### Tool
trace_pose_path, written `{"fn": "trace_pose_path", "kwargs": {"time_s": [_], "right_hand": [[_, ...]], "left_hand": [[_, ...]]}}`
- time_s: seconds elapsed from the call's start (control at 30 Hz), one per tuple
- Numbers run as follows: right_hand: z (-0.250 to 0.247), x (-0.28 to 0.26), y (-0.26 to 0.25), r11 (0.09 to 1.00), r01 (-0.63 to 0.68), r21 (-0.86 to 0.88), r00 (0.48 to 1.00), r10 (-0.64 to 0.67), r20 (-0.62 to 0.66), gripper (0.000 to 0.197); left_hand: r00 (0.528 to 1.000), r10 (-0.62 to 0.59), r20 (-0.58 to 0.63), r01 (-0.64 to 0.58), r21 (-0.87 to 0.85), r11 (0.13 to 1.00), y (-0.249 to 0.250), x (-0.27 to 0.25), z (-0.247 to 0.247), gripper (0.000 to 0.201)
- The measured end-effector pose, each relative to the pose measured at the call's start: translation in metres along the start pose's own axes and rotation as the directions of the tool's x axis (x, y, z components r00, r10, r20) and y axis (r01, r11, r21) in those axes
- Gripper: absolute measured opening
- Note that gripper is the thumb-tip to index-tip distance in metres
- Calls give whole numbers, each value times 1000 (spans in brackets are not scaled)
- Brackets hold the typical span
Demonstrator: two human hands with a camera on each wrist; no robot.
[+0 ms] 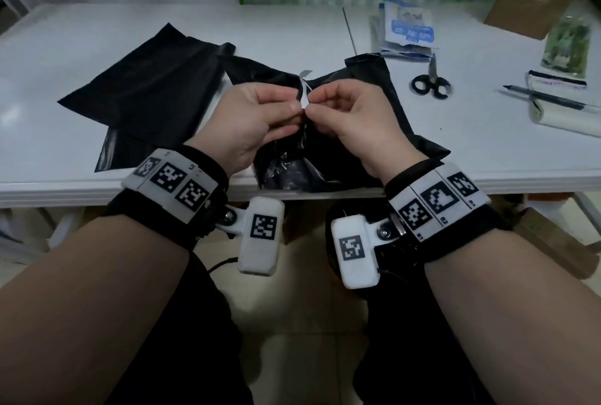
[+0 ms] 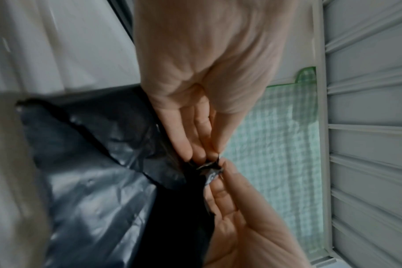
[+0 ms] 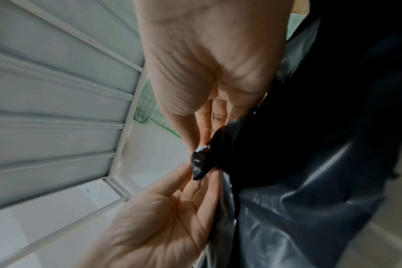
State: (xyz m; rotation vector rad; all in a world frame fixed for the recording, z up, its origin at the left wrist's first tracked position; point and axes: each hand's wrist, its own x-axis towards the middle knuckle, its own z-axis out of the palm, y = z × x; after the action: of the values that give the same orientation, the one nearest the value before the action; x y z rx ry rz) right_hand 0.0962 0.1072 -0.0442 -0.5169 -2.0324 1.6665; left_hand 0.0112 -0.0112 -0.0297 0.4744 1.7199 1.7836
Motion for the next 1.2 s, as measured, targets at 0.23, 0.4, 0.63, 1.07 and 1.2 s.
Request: {"fn": "trace_pose_path", "kwargs": {"time_s": [0.23, 0.4, 0.63, 1.07, 1.2], "right_hand": [[2, 3, 6, 995, 23, -102, 1000, -23, 4, 12], [4, -2, 3, 986, 36, -161, 999, -37, -4, 10], [11, -7, 4, 971, 9, -240, 998, -24, -63, 6], [15, -10, 3, 976, -161, -147, 979, 176, 98, 19], [10, -10, -1, 961, -275, -6, 944, 271, 187, 20]], "left_hand": [[1000, -4, 3, 3, 16, 1000, -6, 5, -5, 11], [999, -11, 45, 6, 97, 995, -8, 4, -6, 16], [992, -15, 123, -4, 155, 988, -13, -1, -8, 24], [994, -48, 99, 27, 209, 978, -17, 1, -9, 19], [990, -46, 134, 19, 200, 980, -18, 0, -8, 23]]}}
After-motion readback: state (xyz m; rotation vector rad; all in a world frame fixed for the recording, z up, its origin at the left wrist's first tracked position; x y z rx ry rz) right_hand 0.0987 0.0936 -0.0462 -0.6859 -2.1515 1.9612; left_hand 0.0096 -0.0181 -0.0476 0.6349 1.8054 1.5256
